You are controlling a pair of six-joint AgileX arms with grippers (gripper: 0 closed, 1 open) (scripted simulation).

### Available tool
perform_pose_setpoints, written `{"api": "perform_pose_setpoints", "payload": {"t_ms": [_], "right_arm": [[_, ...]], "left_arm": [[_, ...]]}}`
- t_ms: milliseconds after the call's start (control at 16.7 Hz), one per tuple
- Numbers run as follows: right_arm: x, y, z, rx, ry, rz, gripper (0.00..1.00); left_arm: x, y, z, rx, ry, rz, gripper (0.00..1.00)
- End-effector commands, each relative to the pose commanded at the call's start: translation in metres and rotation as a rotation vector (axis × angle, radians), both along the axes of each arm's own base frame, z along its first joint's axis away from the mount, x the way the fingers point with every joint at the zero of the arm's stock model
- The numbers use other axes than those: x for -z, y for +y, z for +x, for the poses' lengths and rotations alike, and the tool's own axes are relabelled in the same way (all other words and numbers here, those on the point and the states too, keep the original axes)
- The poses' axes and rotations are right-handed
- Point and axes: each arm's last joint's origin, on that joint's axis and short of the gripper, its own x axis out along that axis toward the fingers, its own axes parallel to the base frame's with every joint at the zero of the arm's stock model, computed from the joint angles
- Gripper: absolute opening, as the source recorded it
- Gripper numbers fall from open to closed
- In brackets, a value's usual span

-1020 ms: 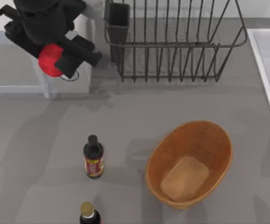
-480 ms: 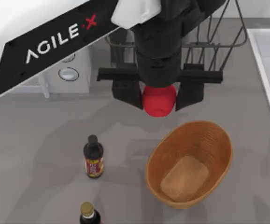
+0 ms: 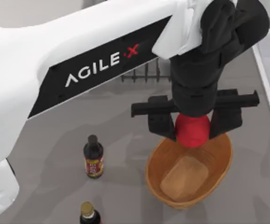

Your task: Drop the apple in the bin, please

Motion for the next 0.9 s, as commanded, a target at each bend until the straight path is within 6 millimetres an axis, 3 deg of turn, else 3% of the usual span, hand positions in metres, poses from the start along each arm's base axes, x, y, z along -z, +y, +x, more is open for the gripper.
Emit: {"api": "perform_pose_setpoints", "payload": {"t_ms": [300,900], "right_arm": [[0.0,0.0,0.0,0.0,0.0,0.0,1.0],[0.0,0.0,0.0,0.0,0.0,0.0,1.0]], "left_arm": [[0.003,0.001,0.002,-0.003,-0.001,0.002,0.0],[0.069,-0.007,0.001,0.0,-0.001,0.0,0.0]]}}
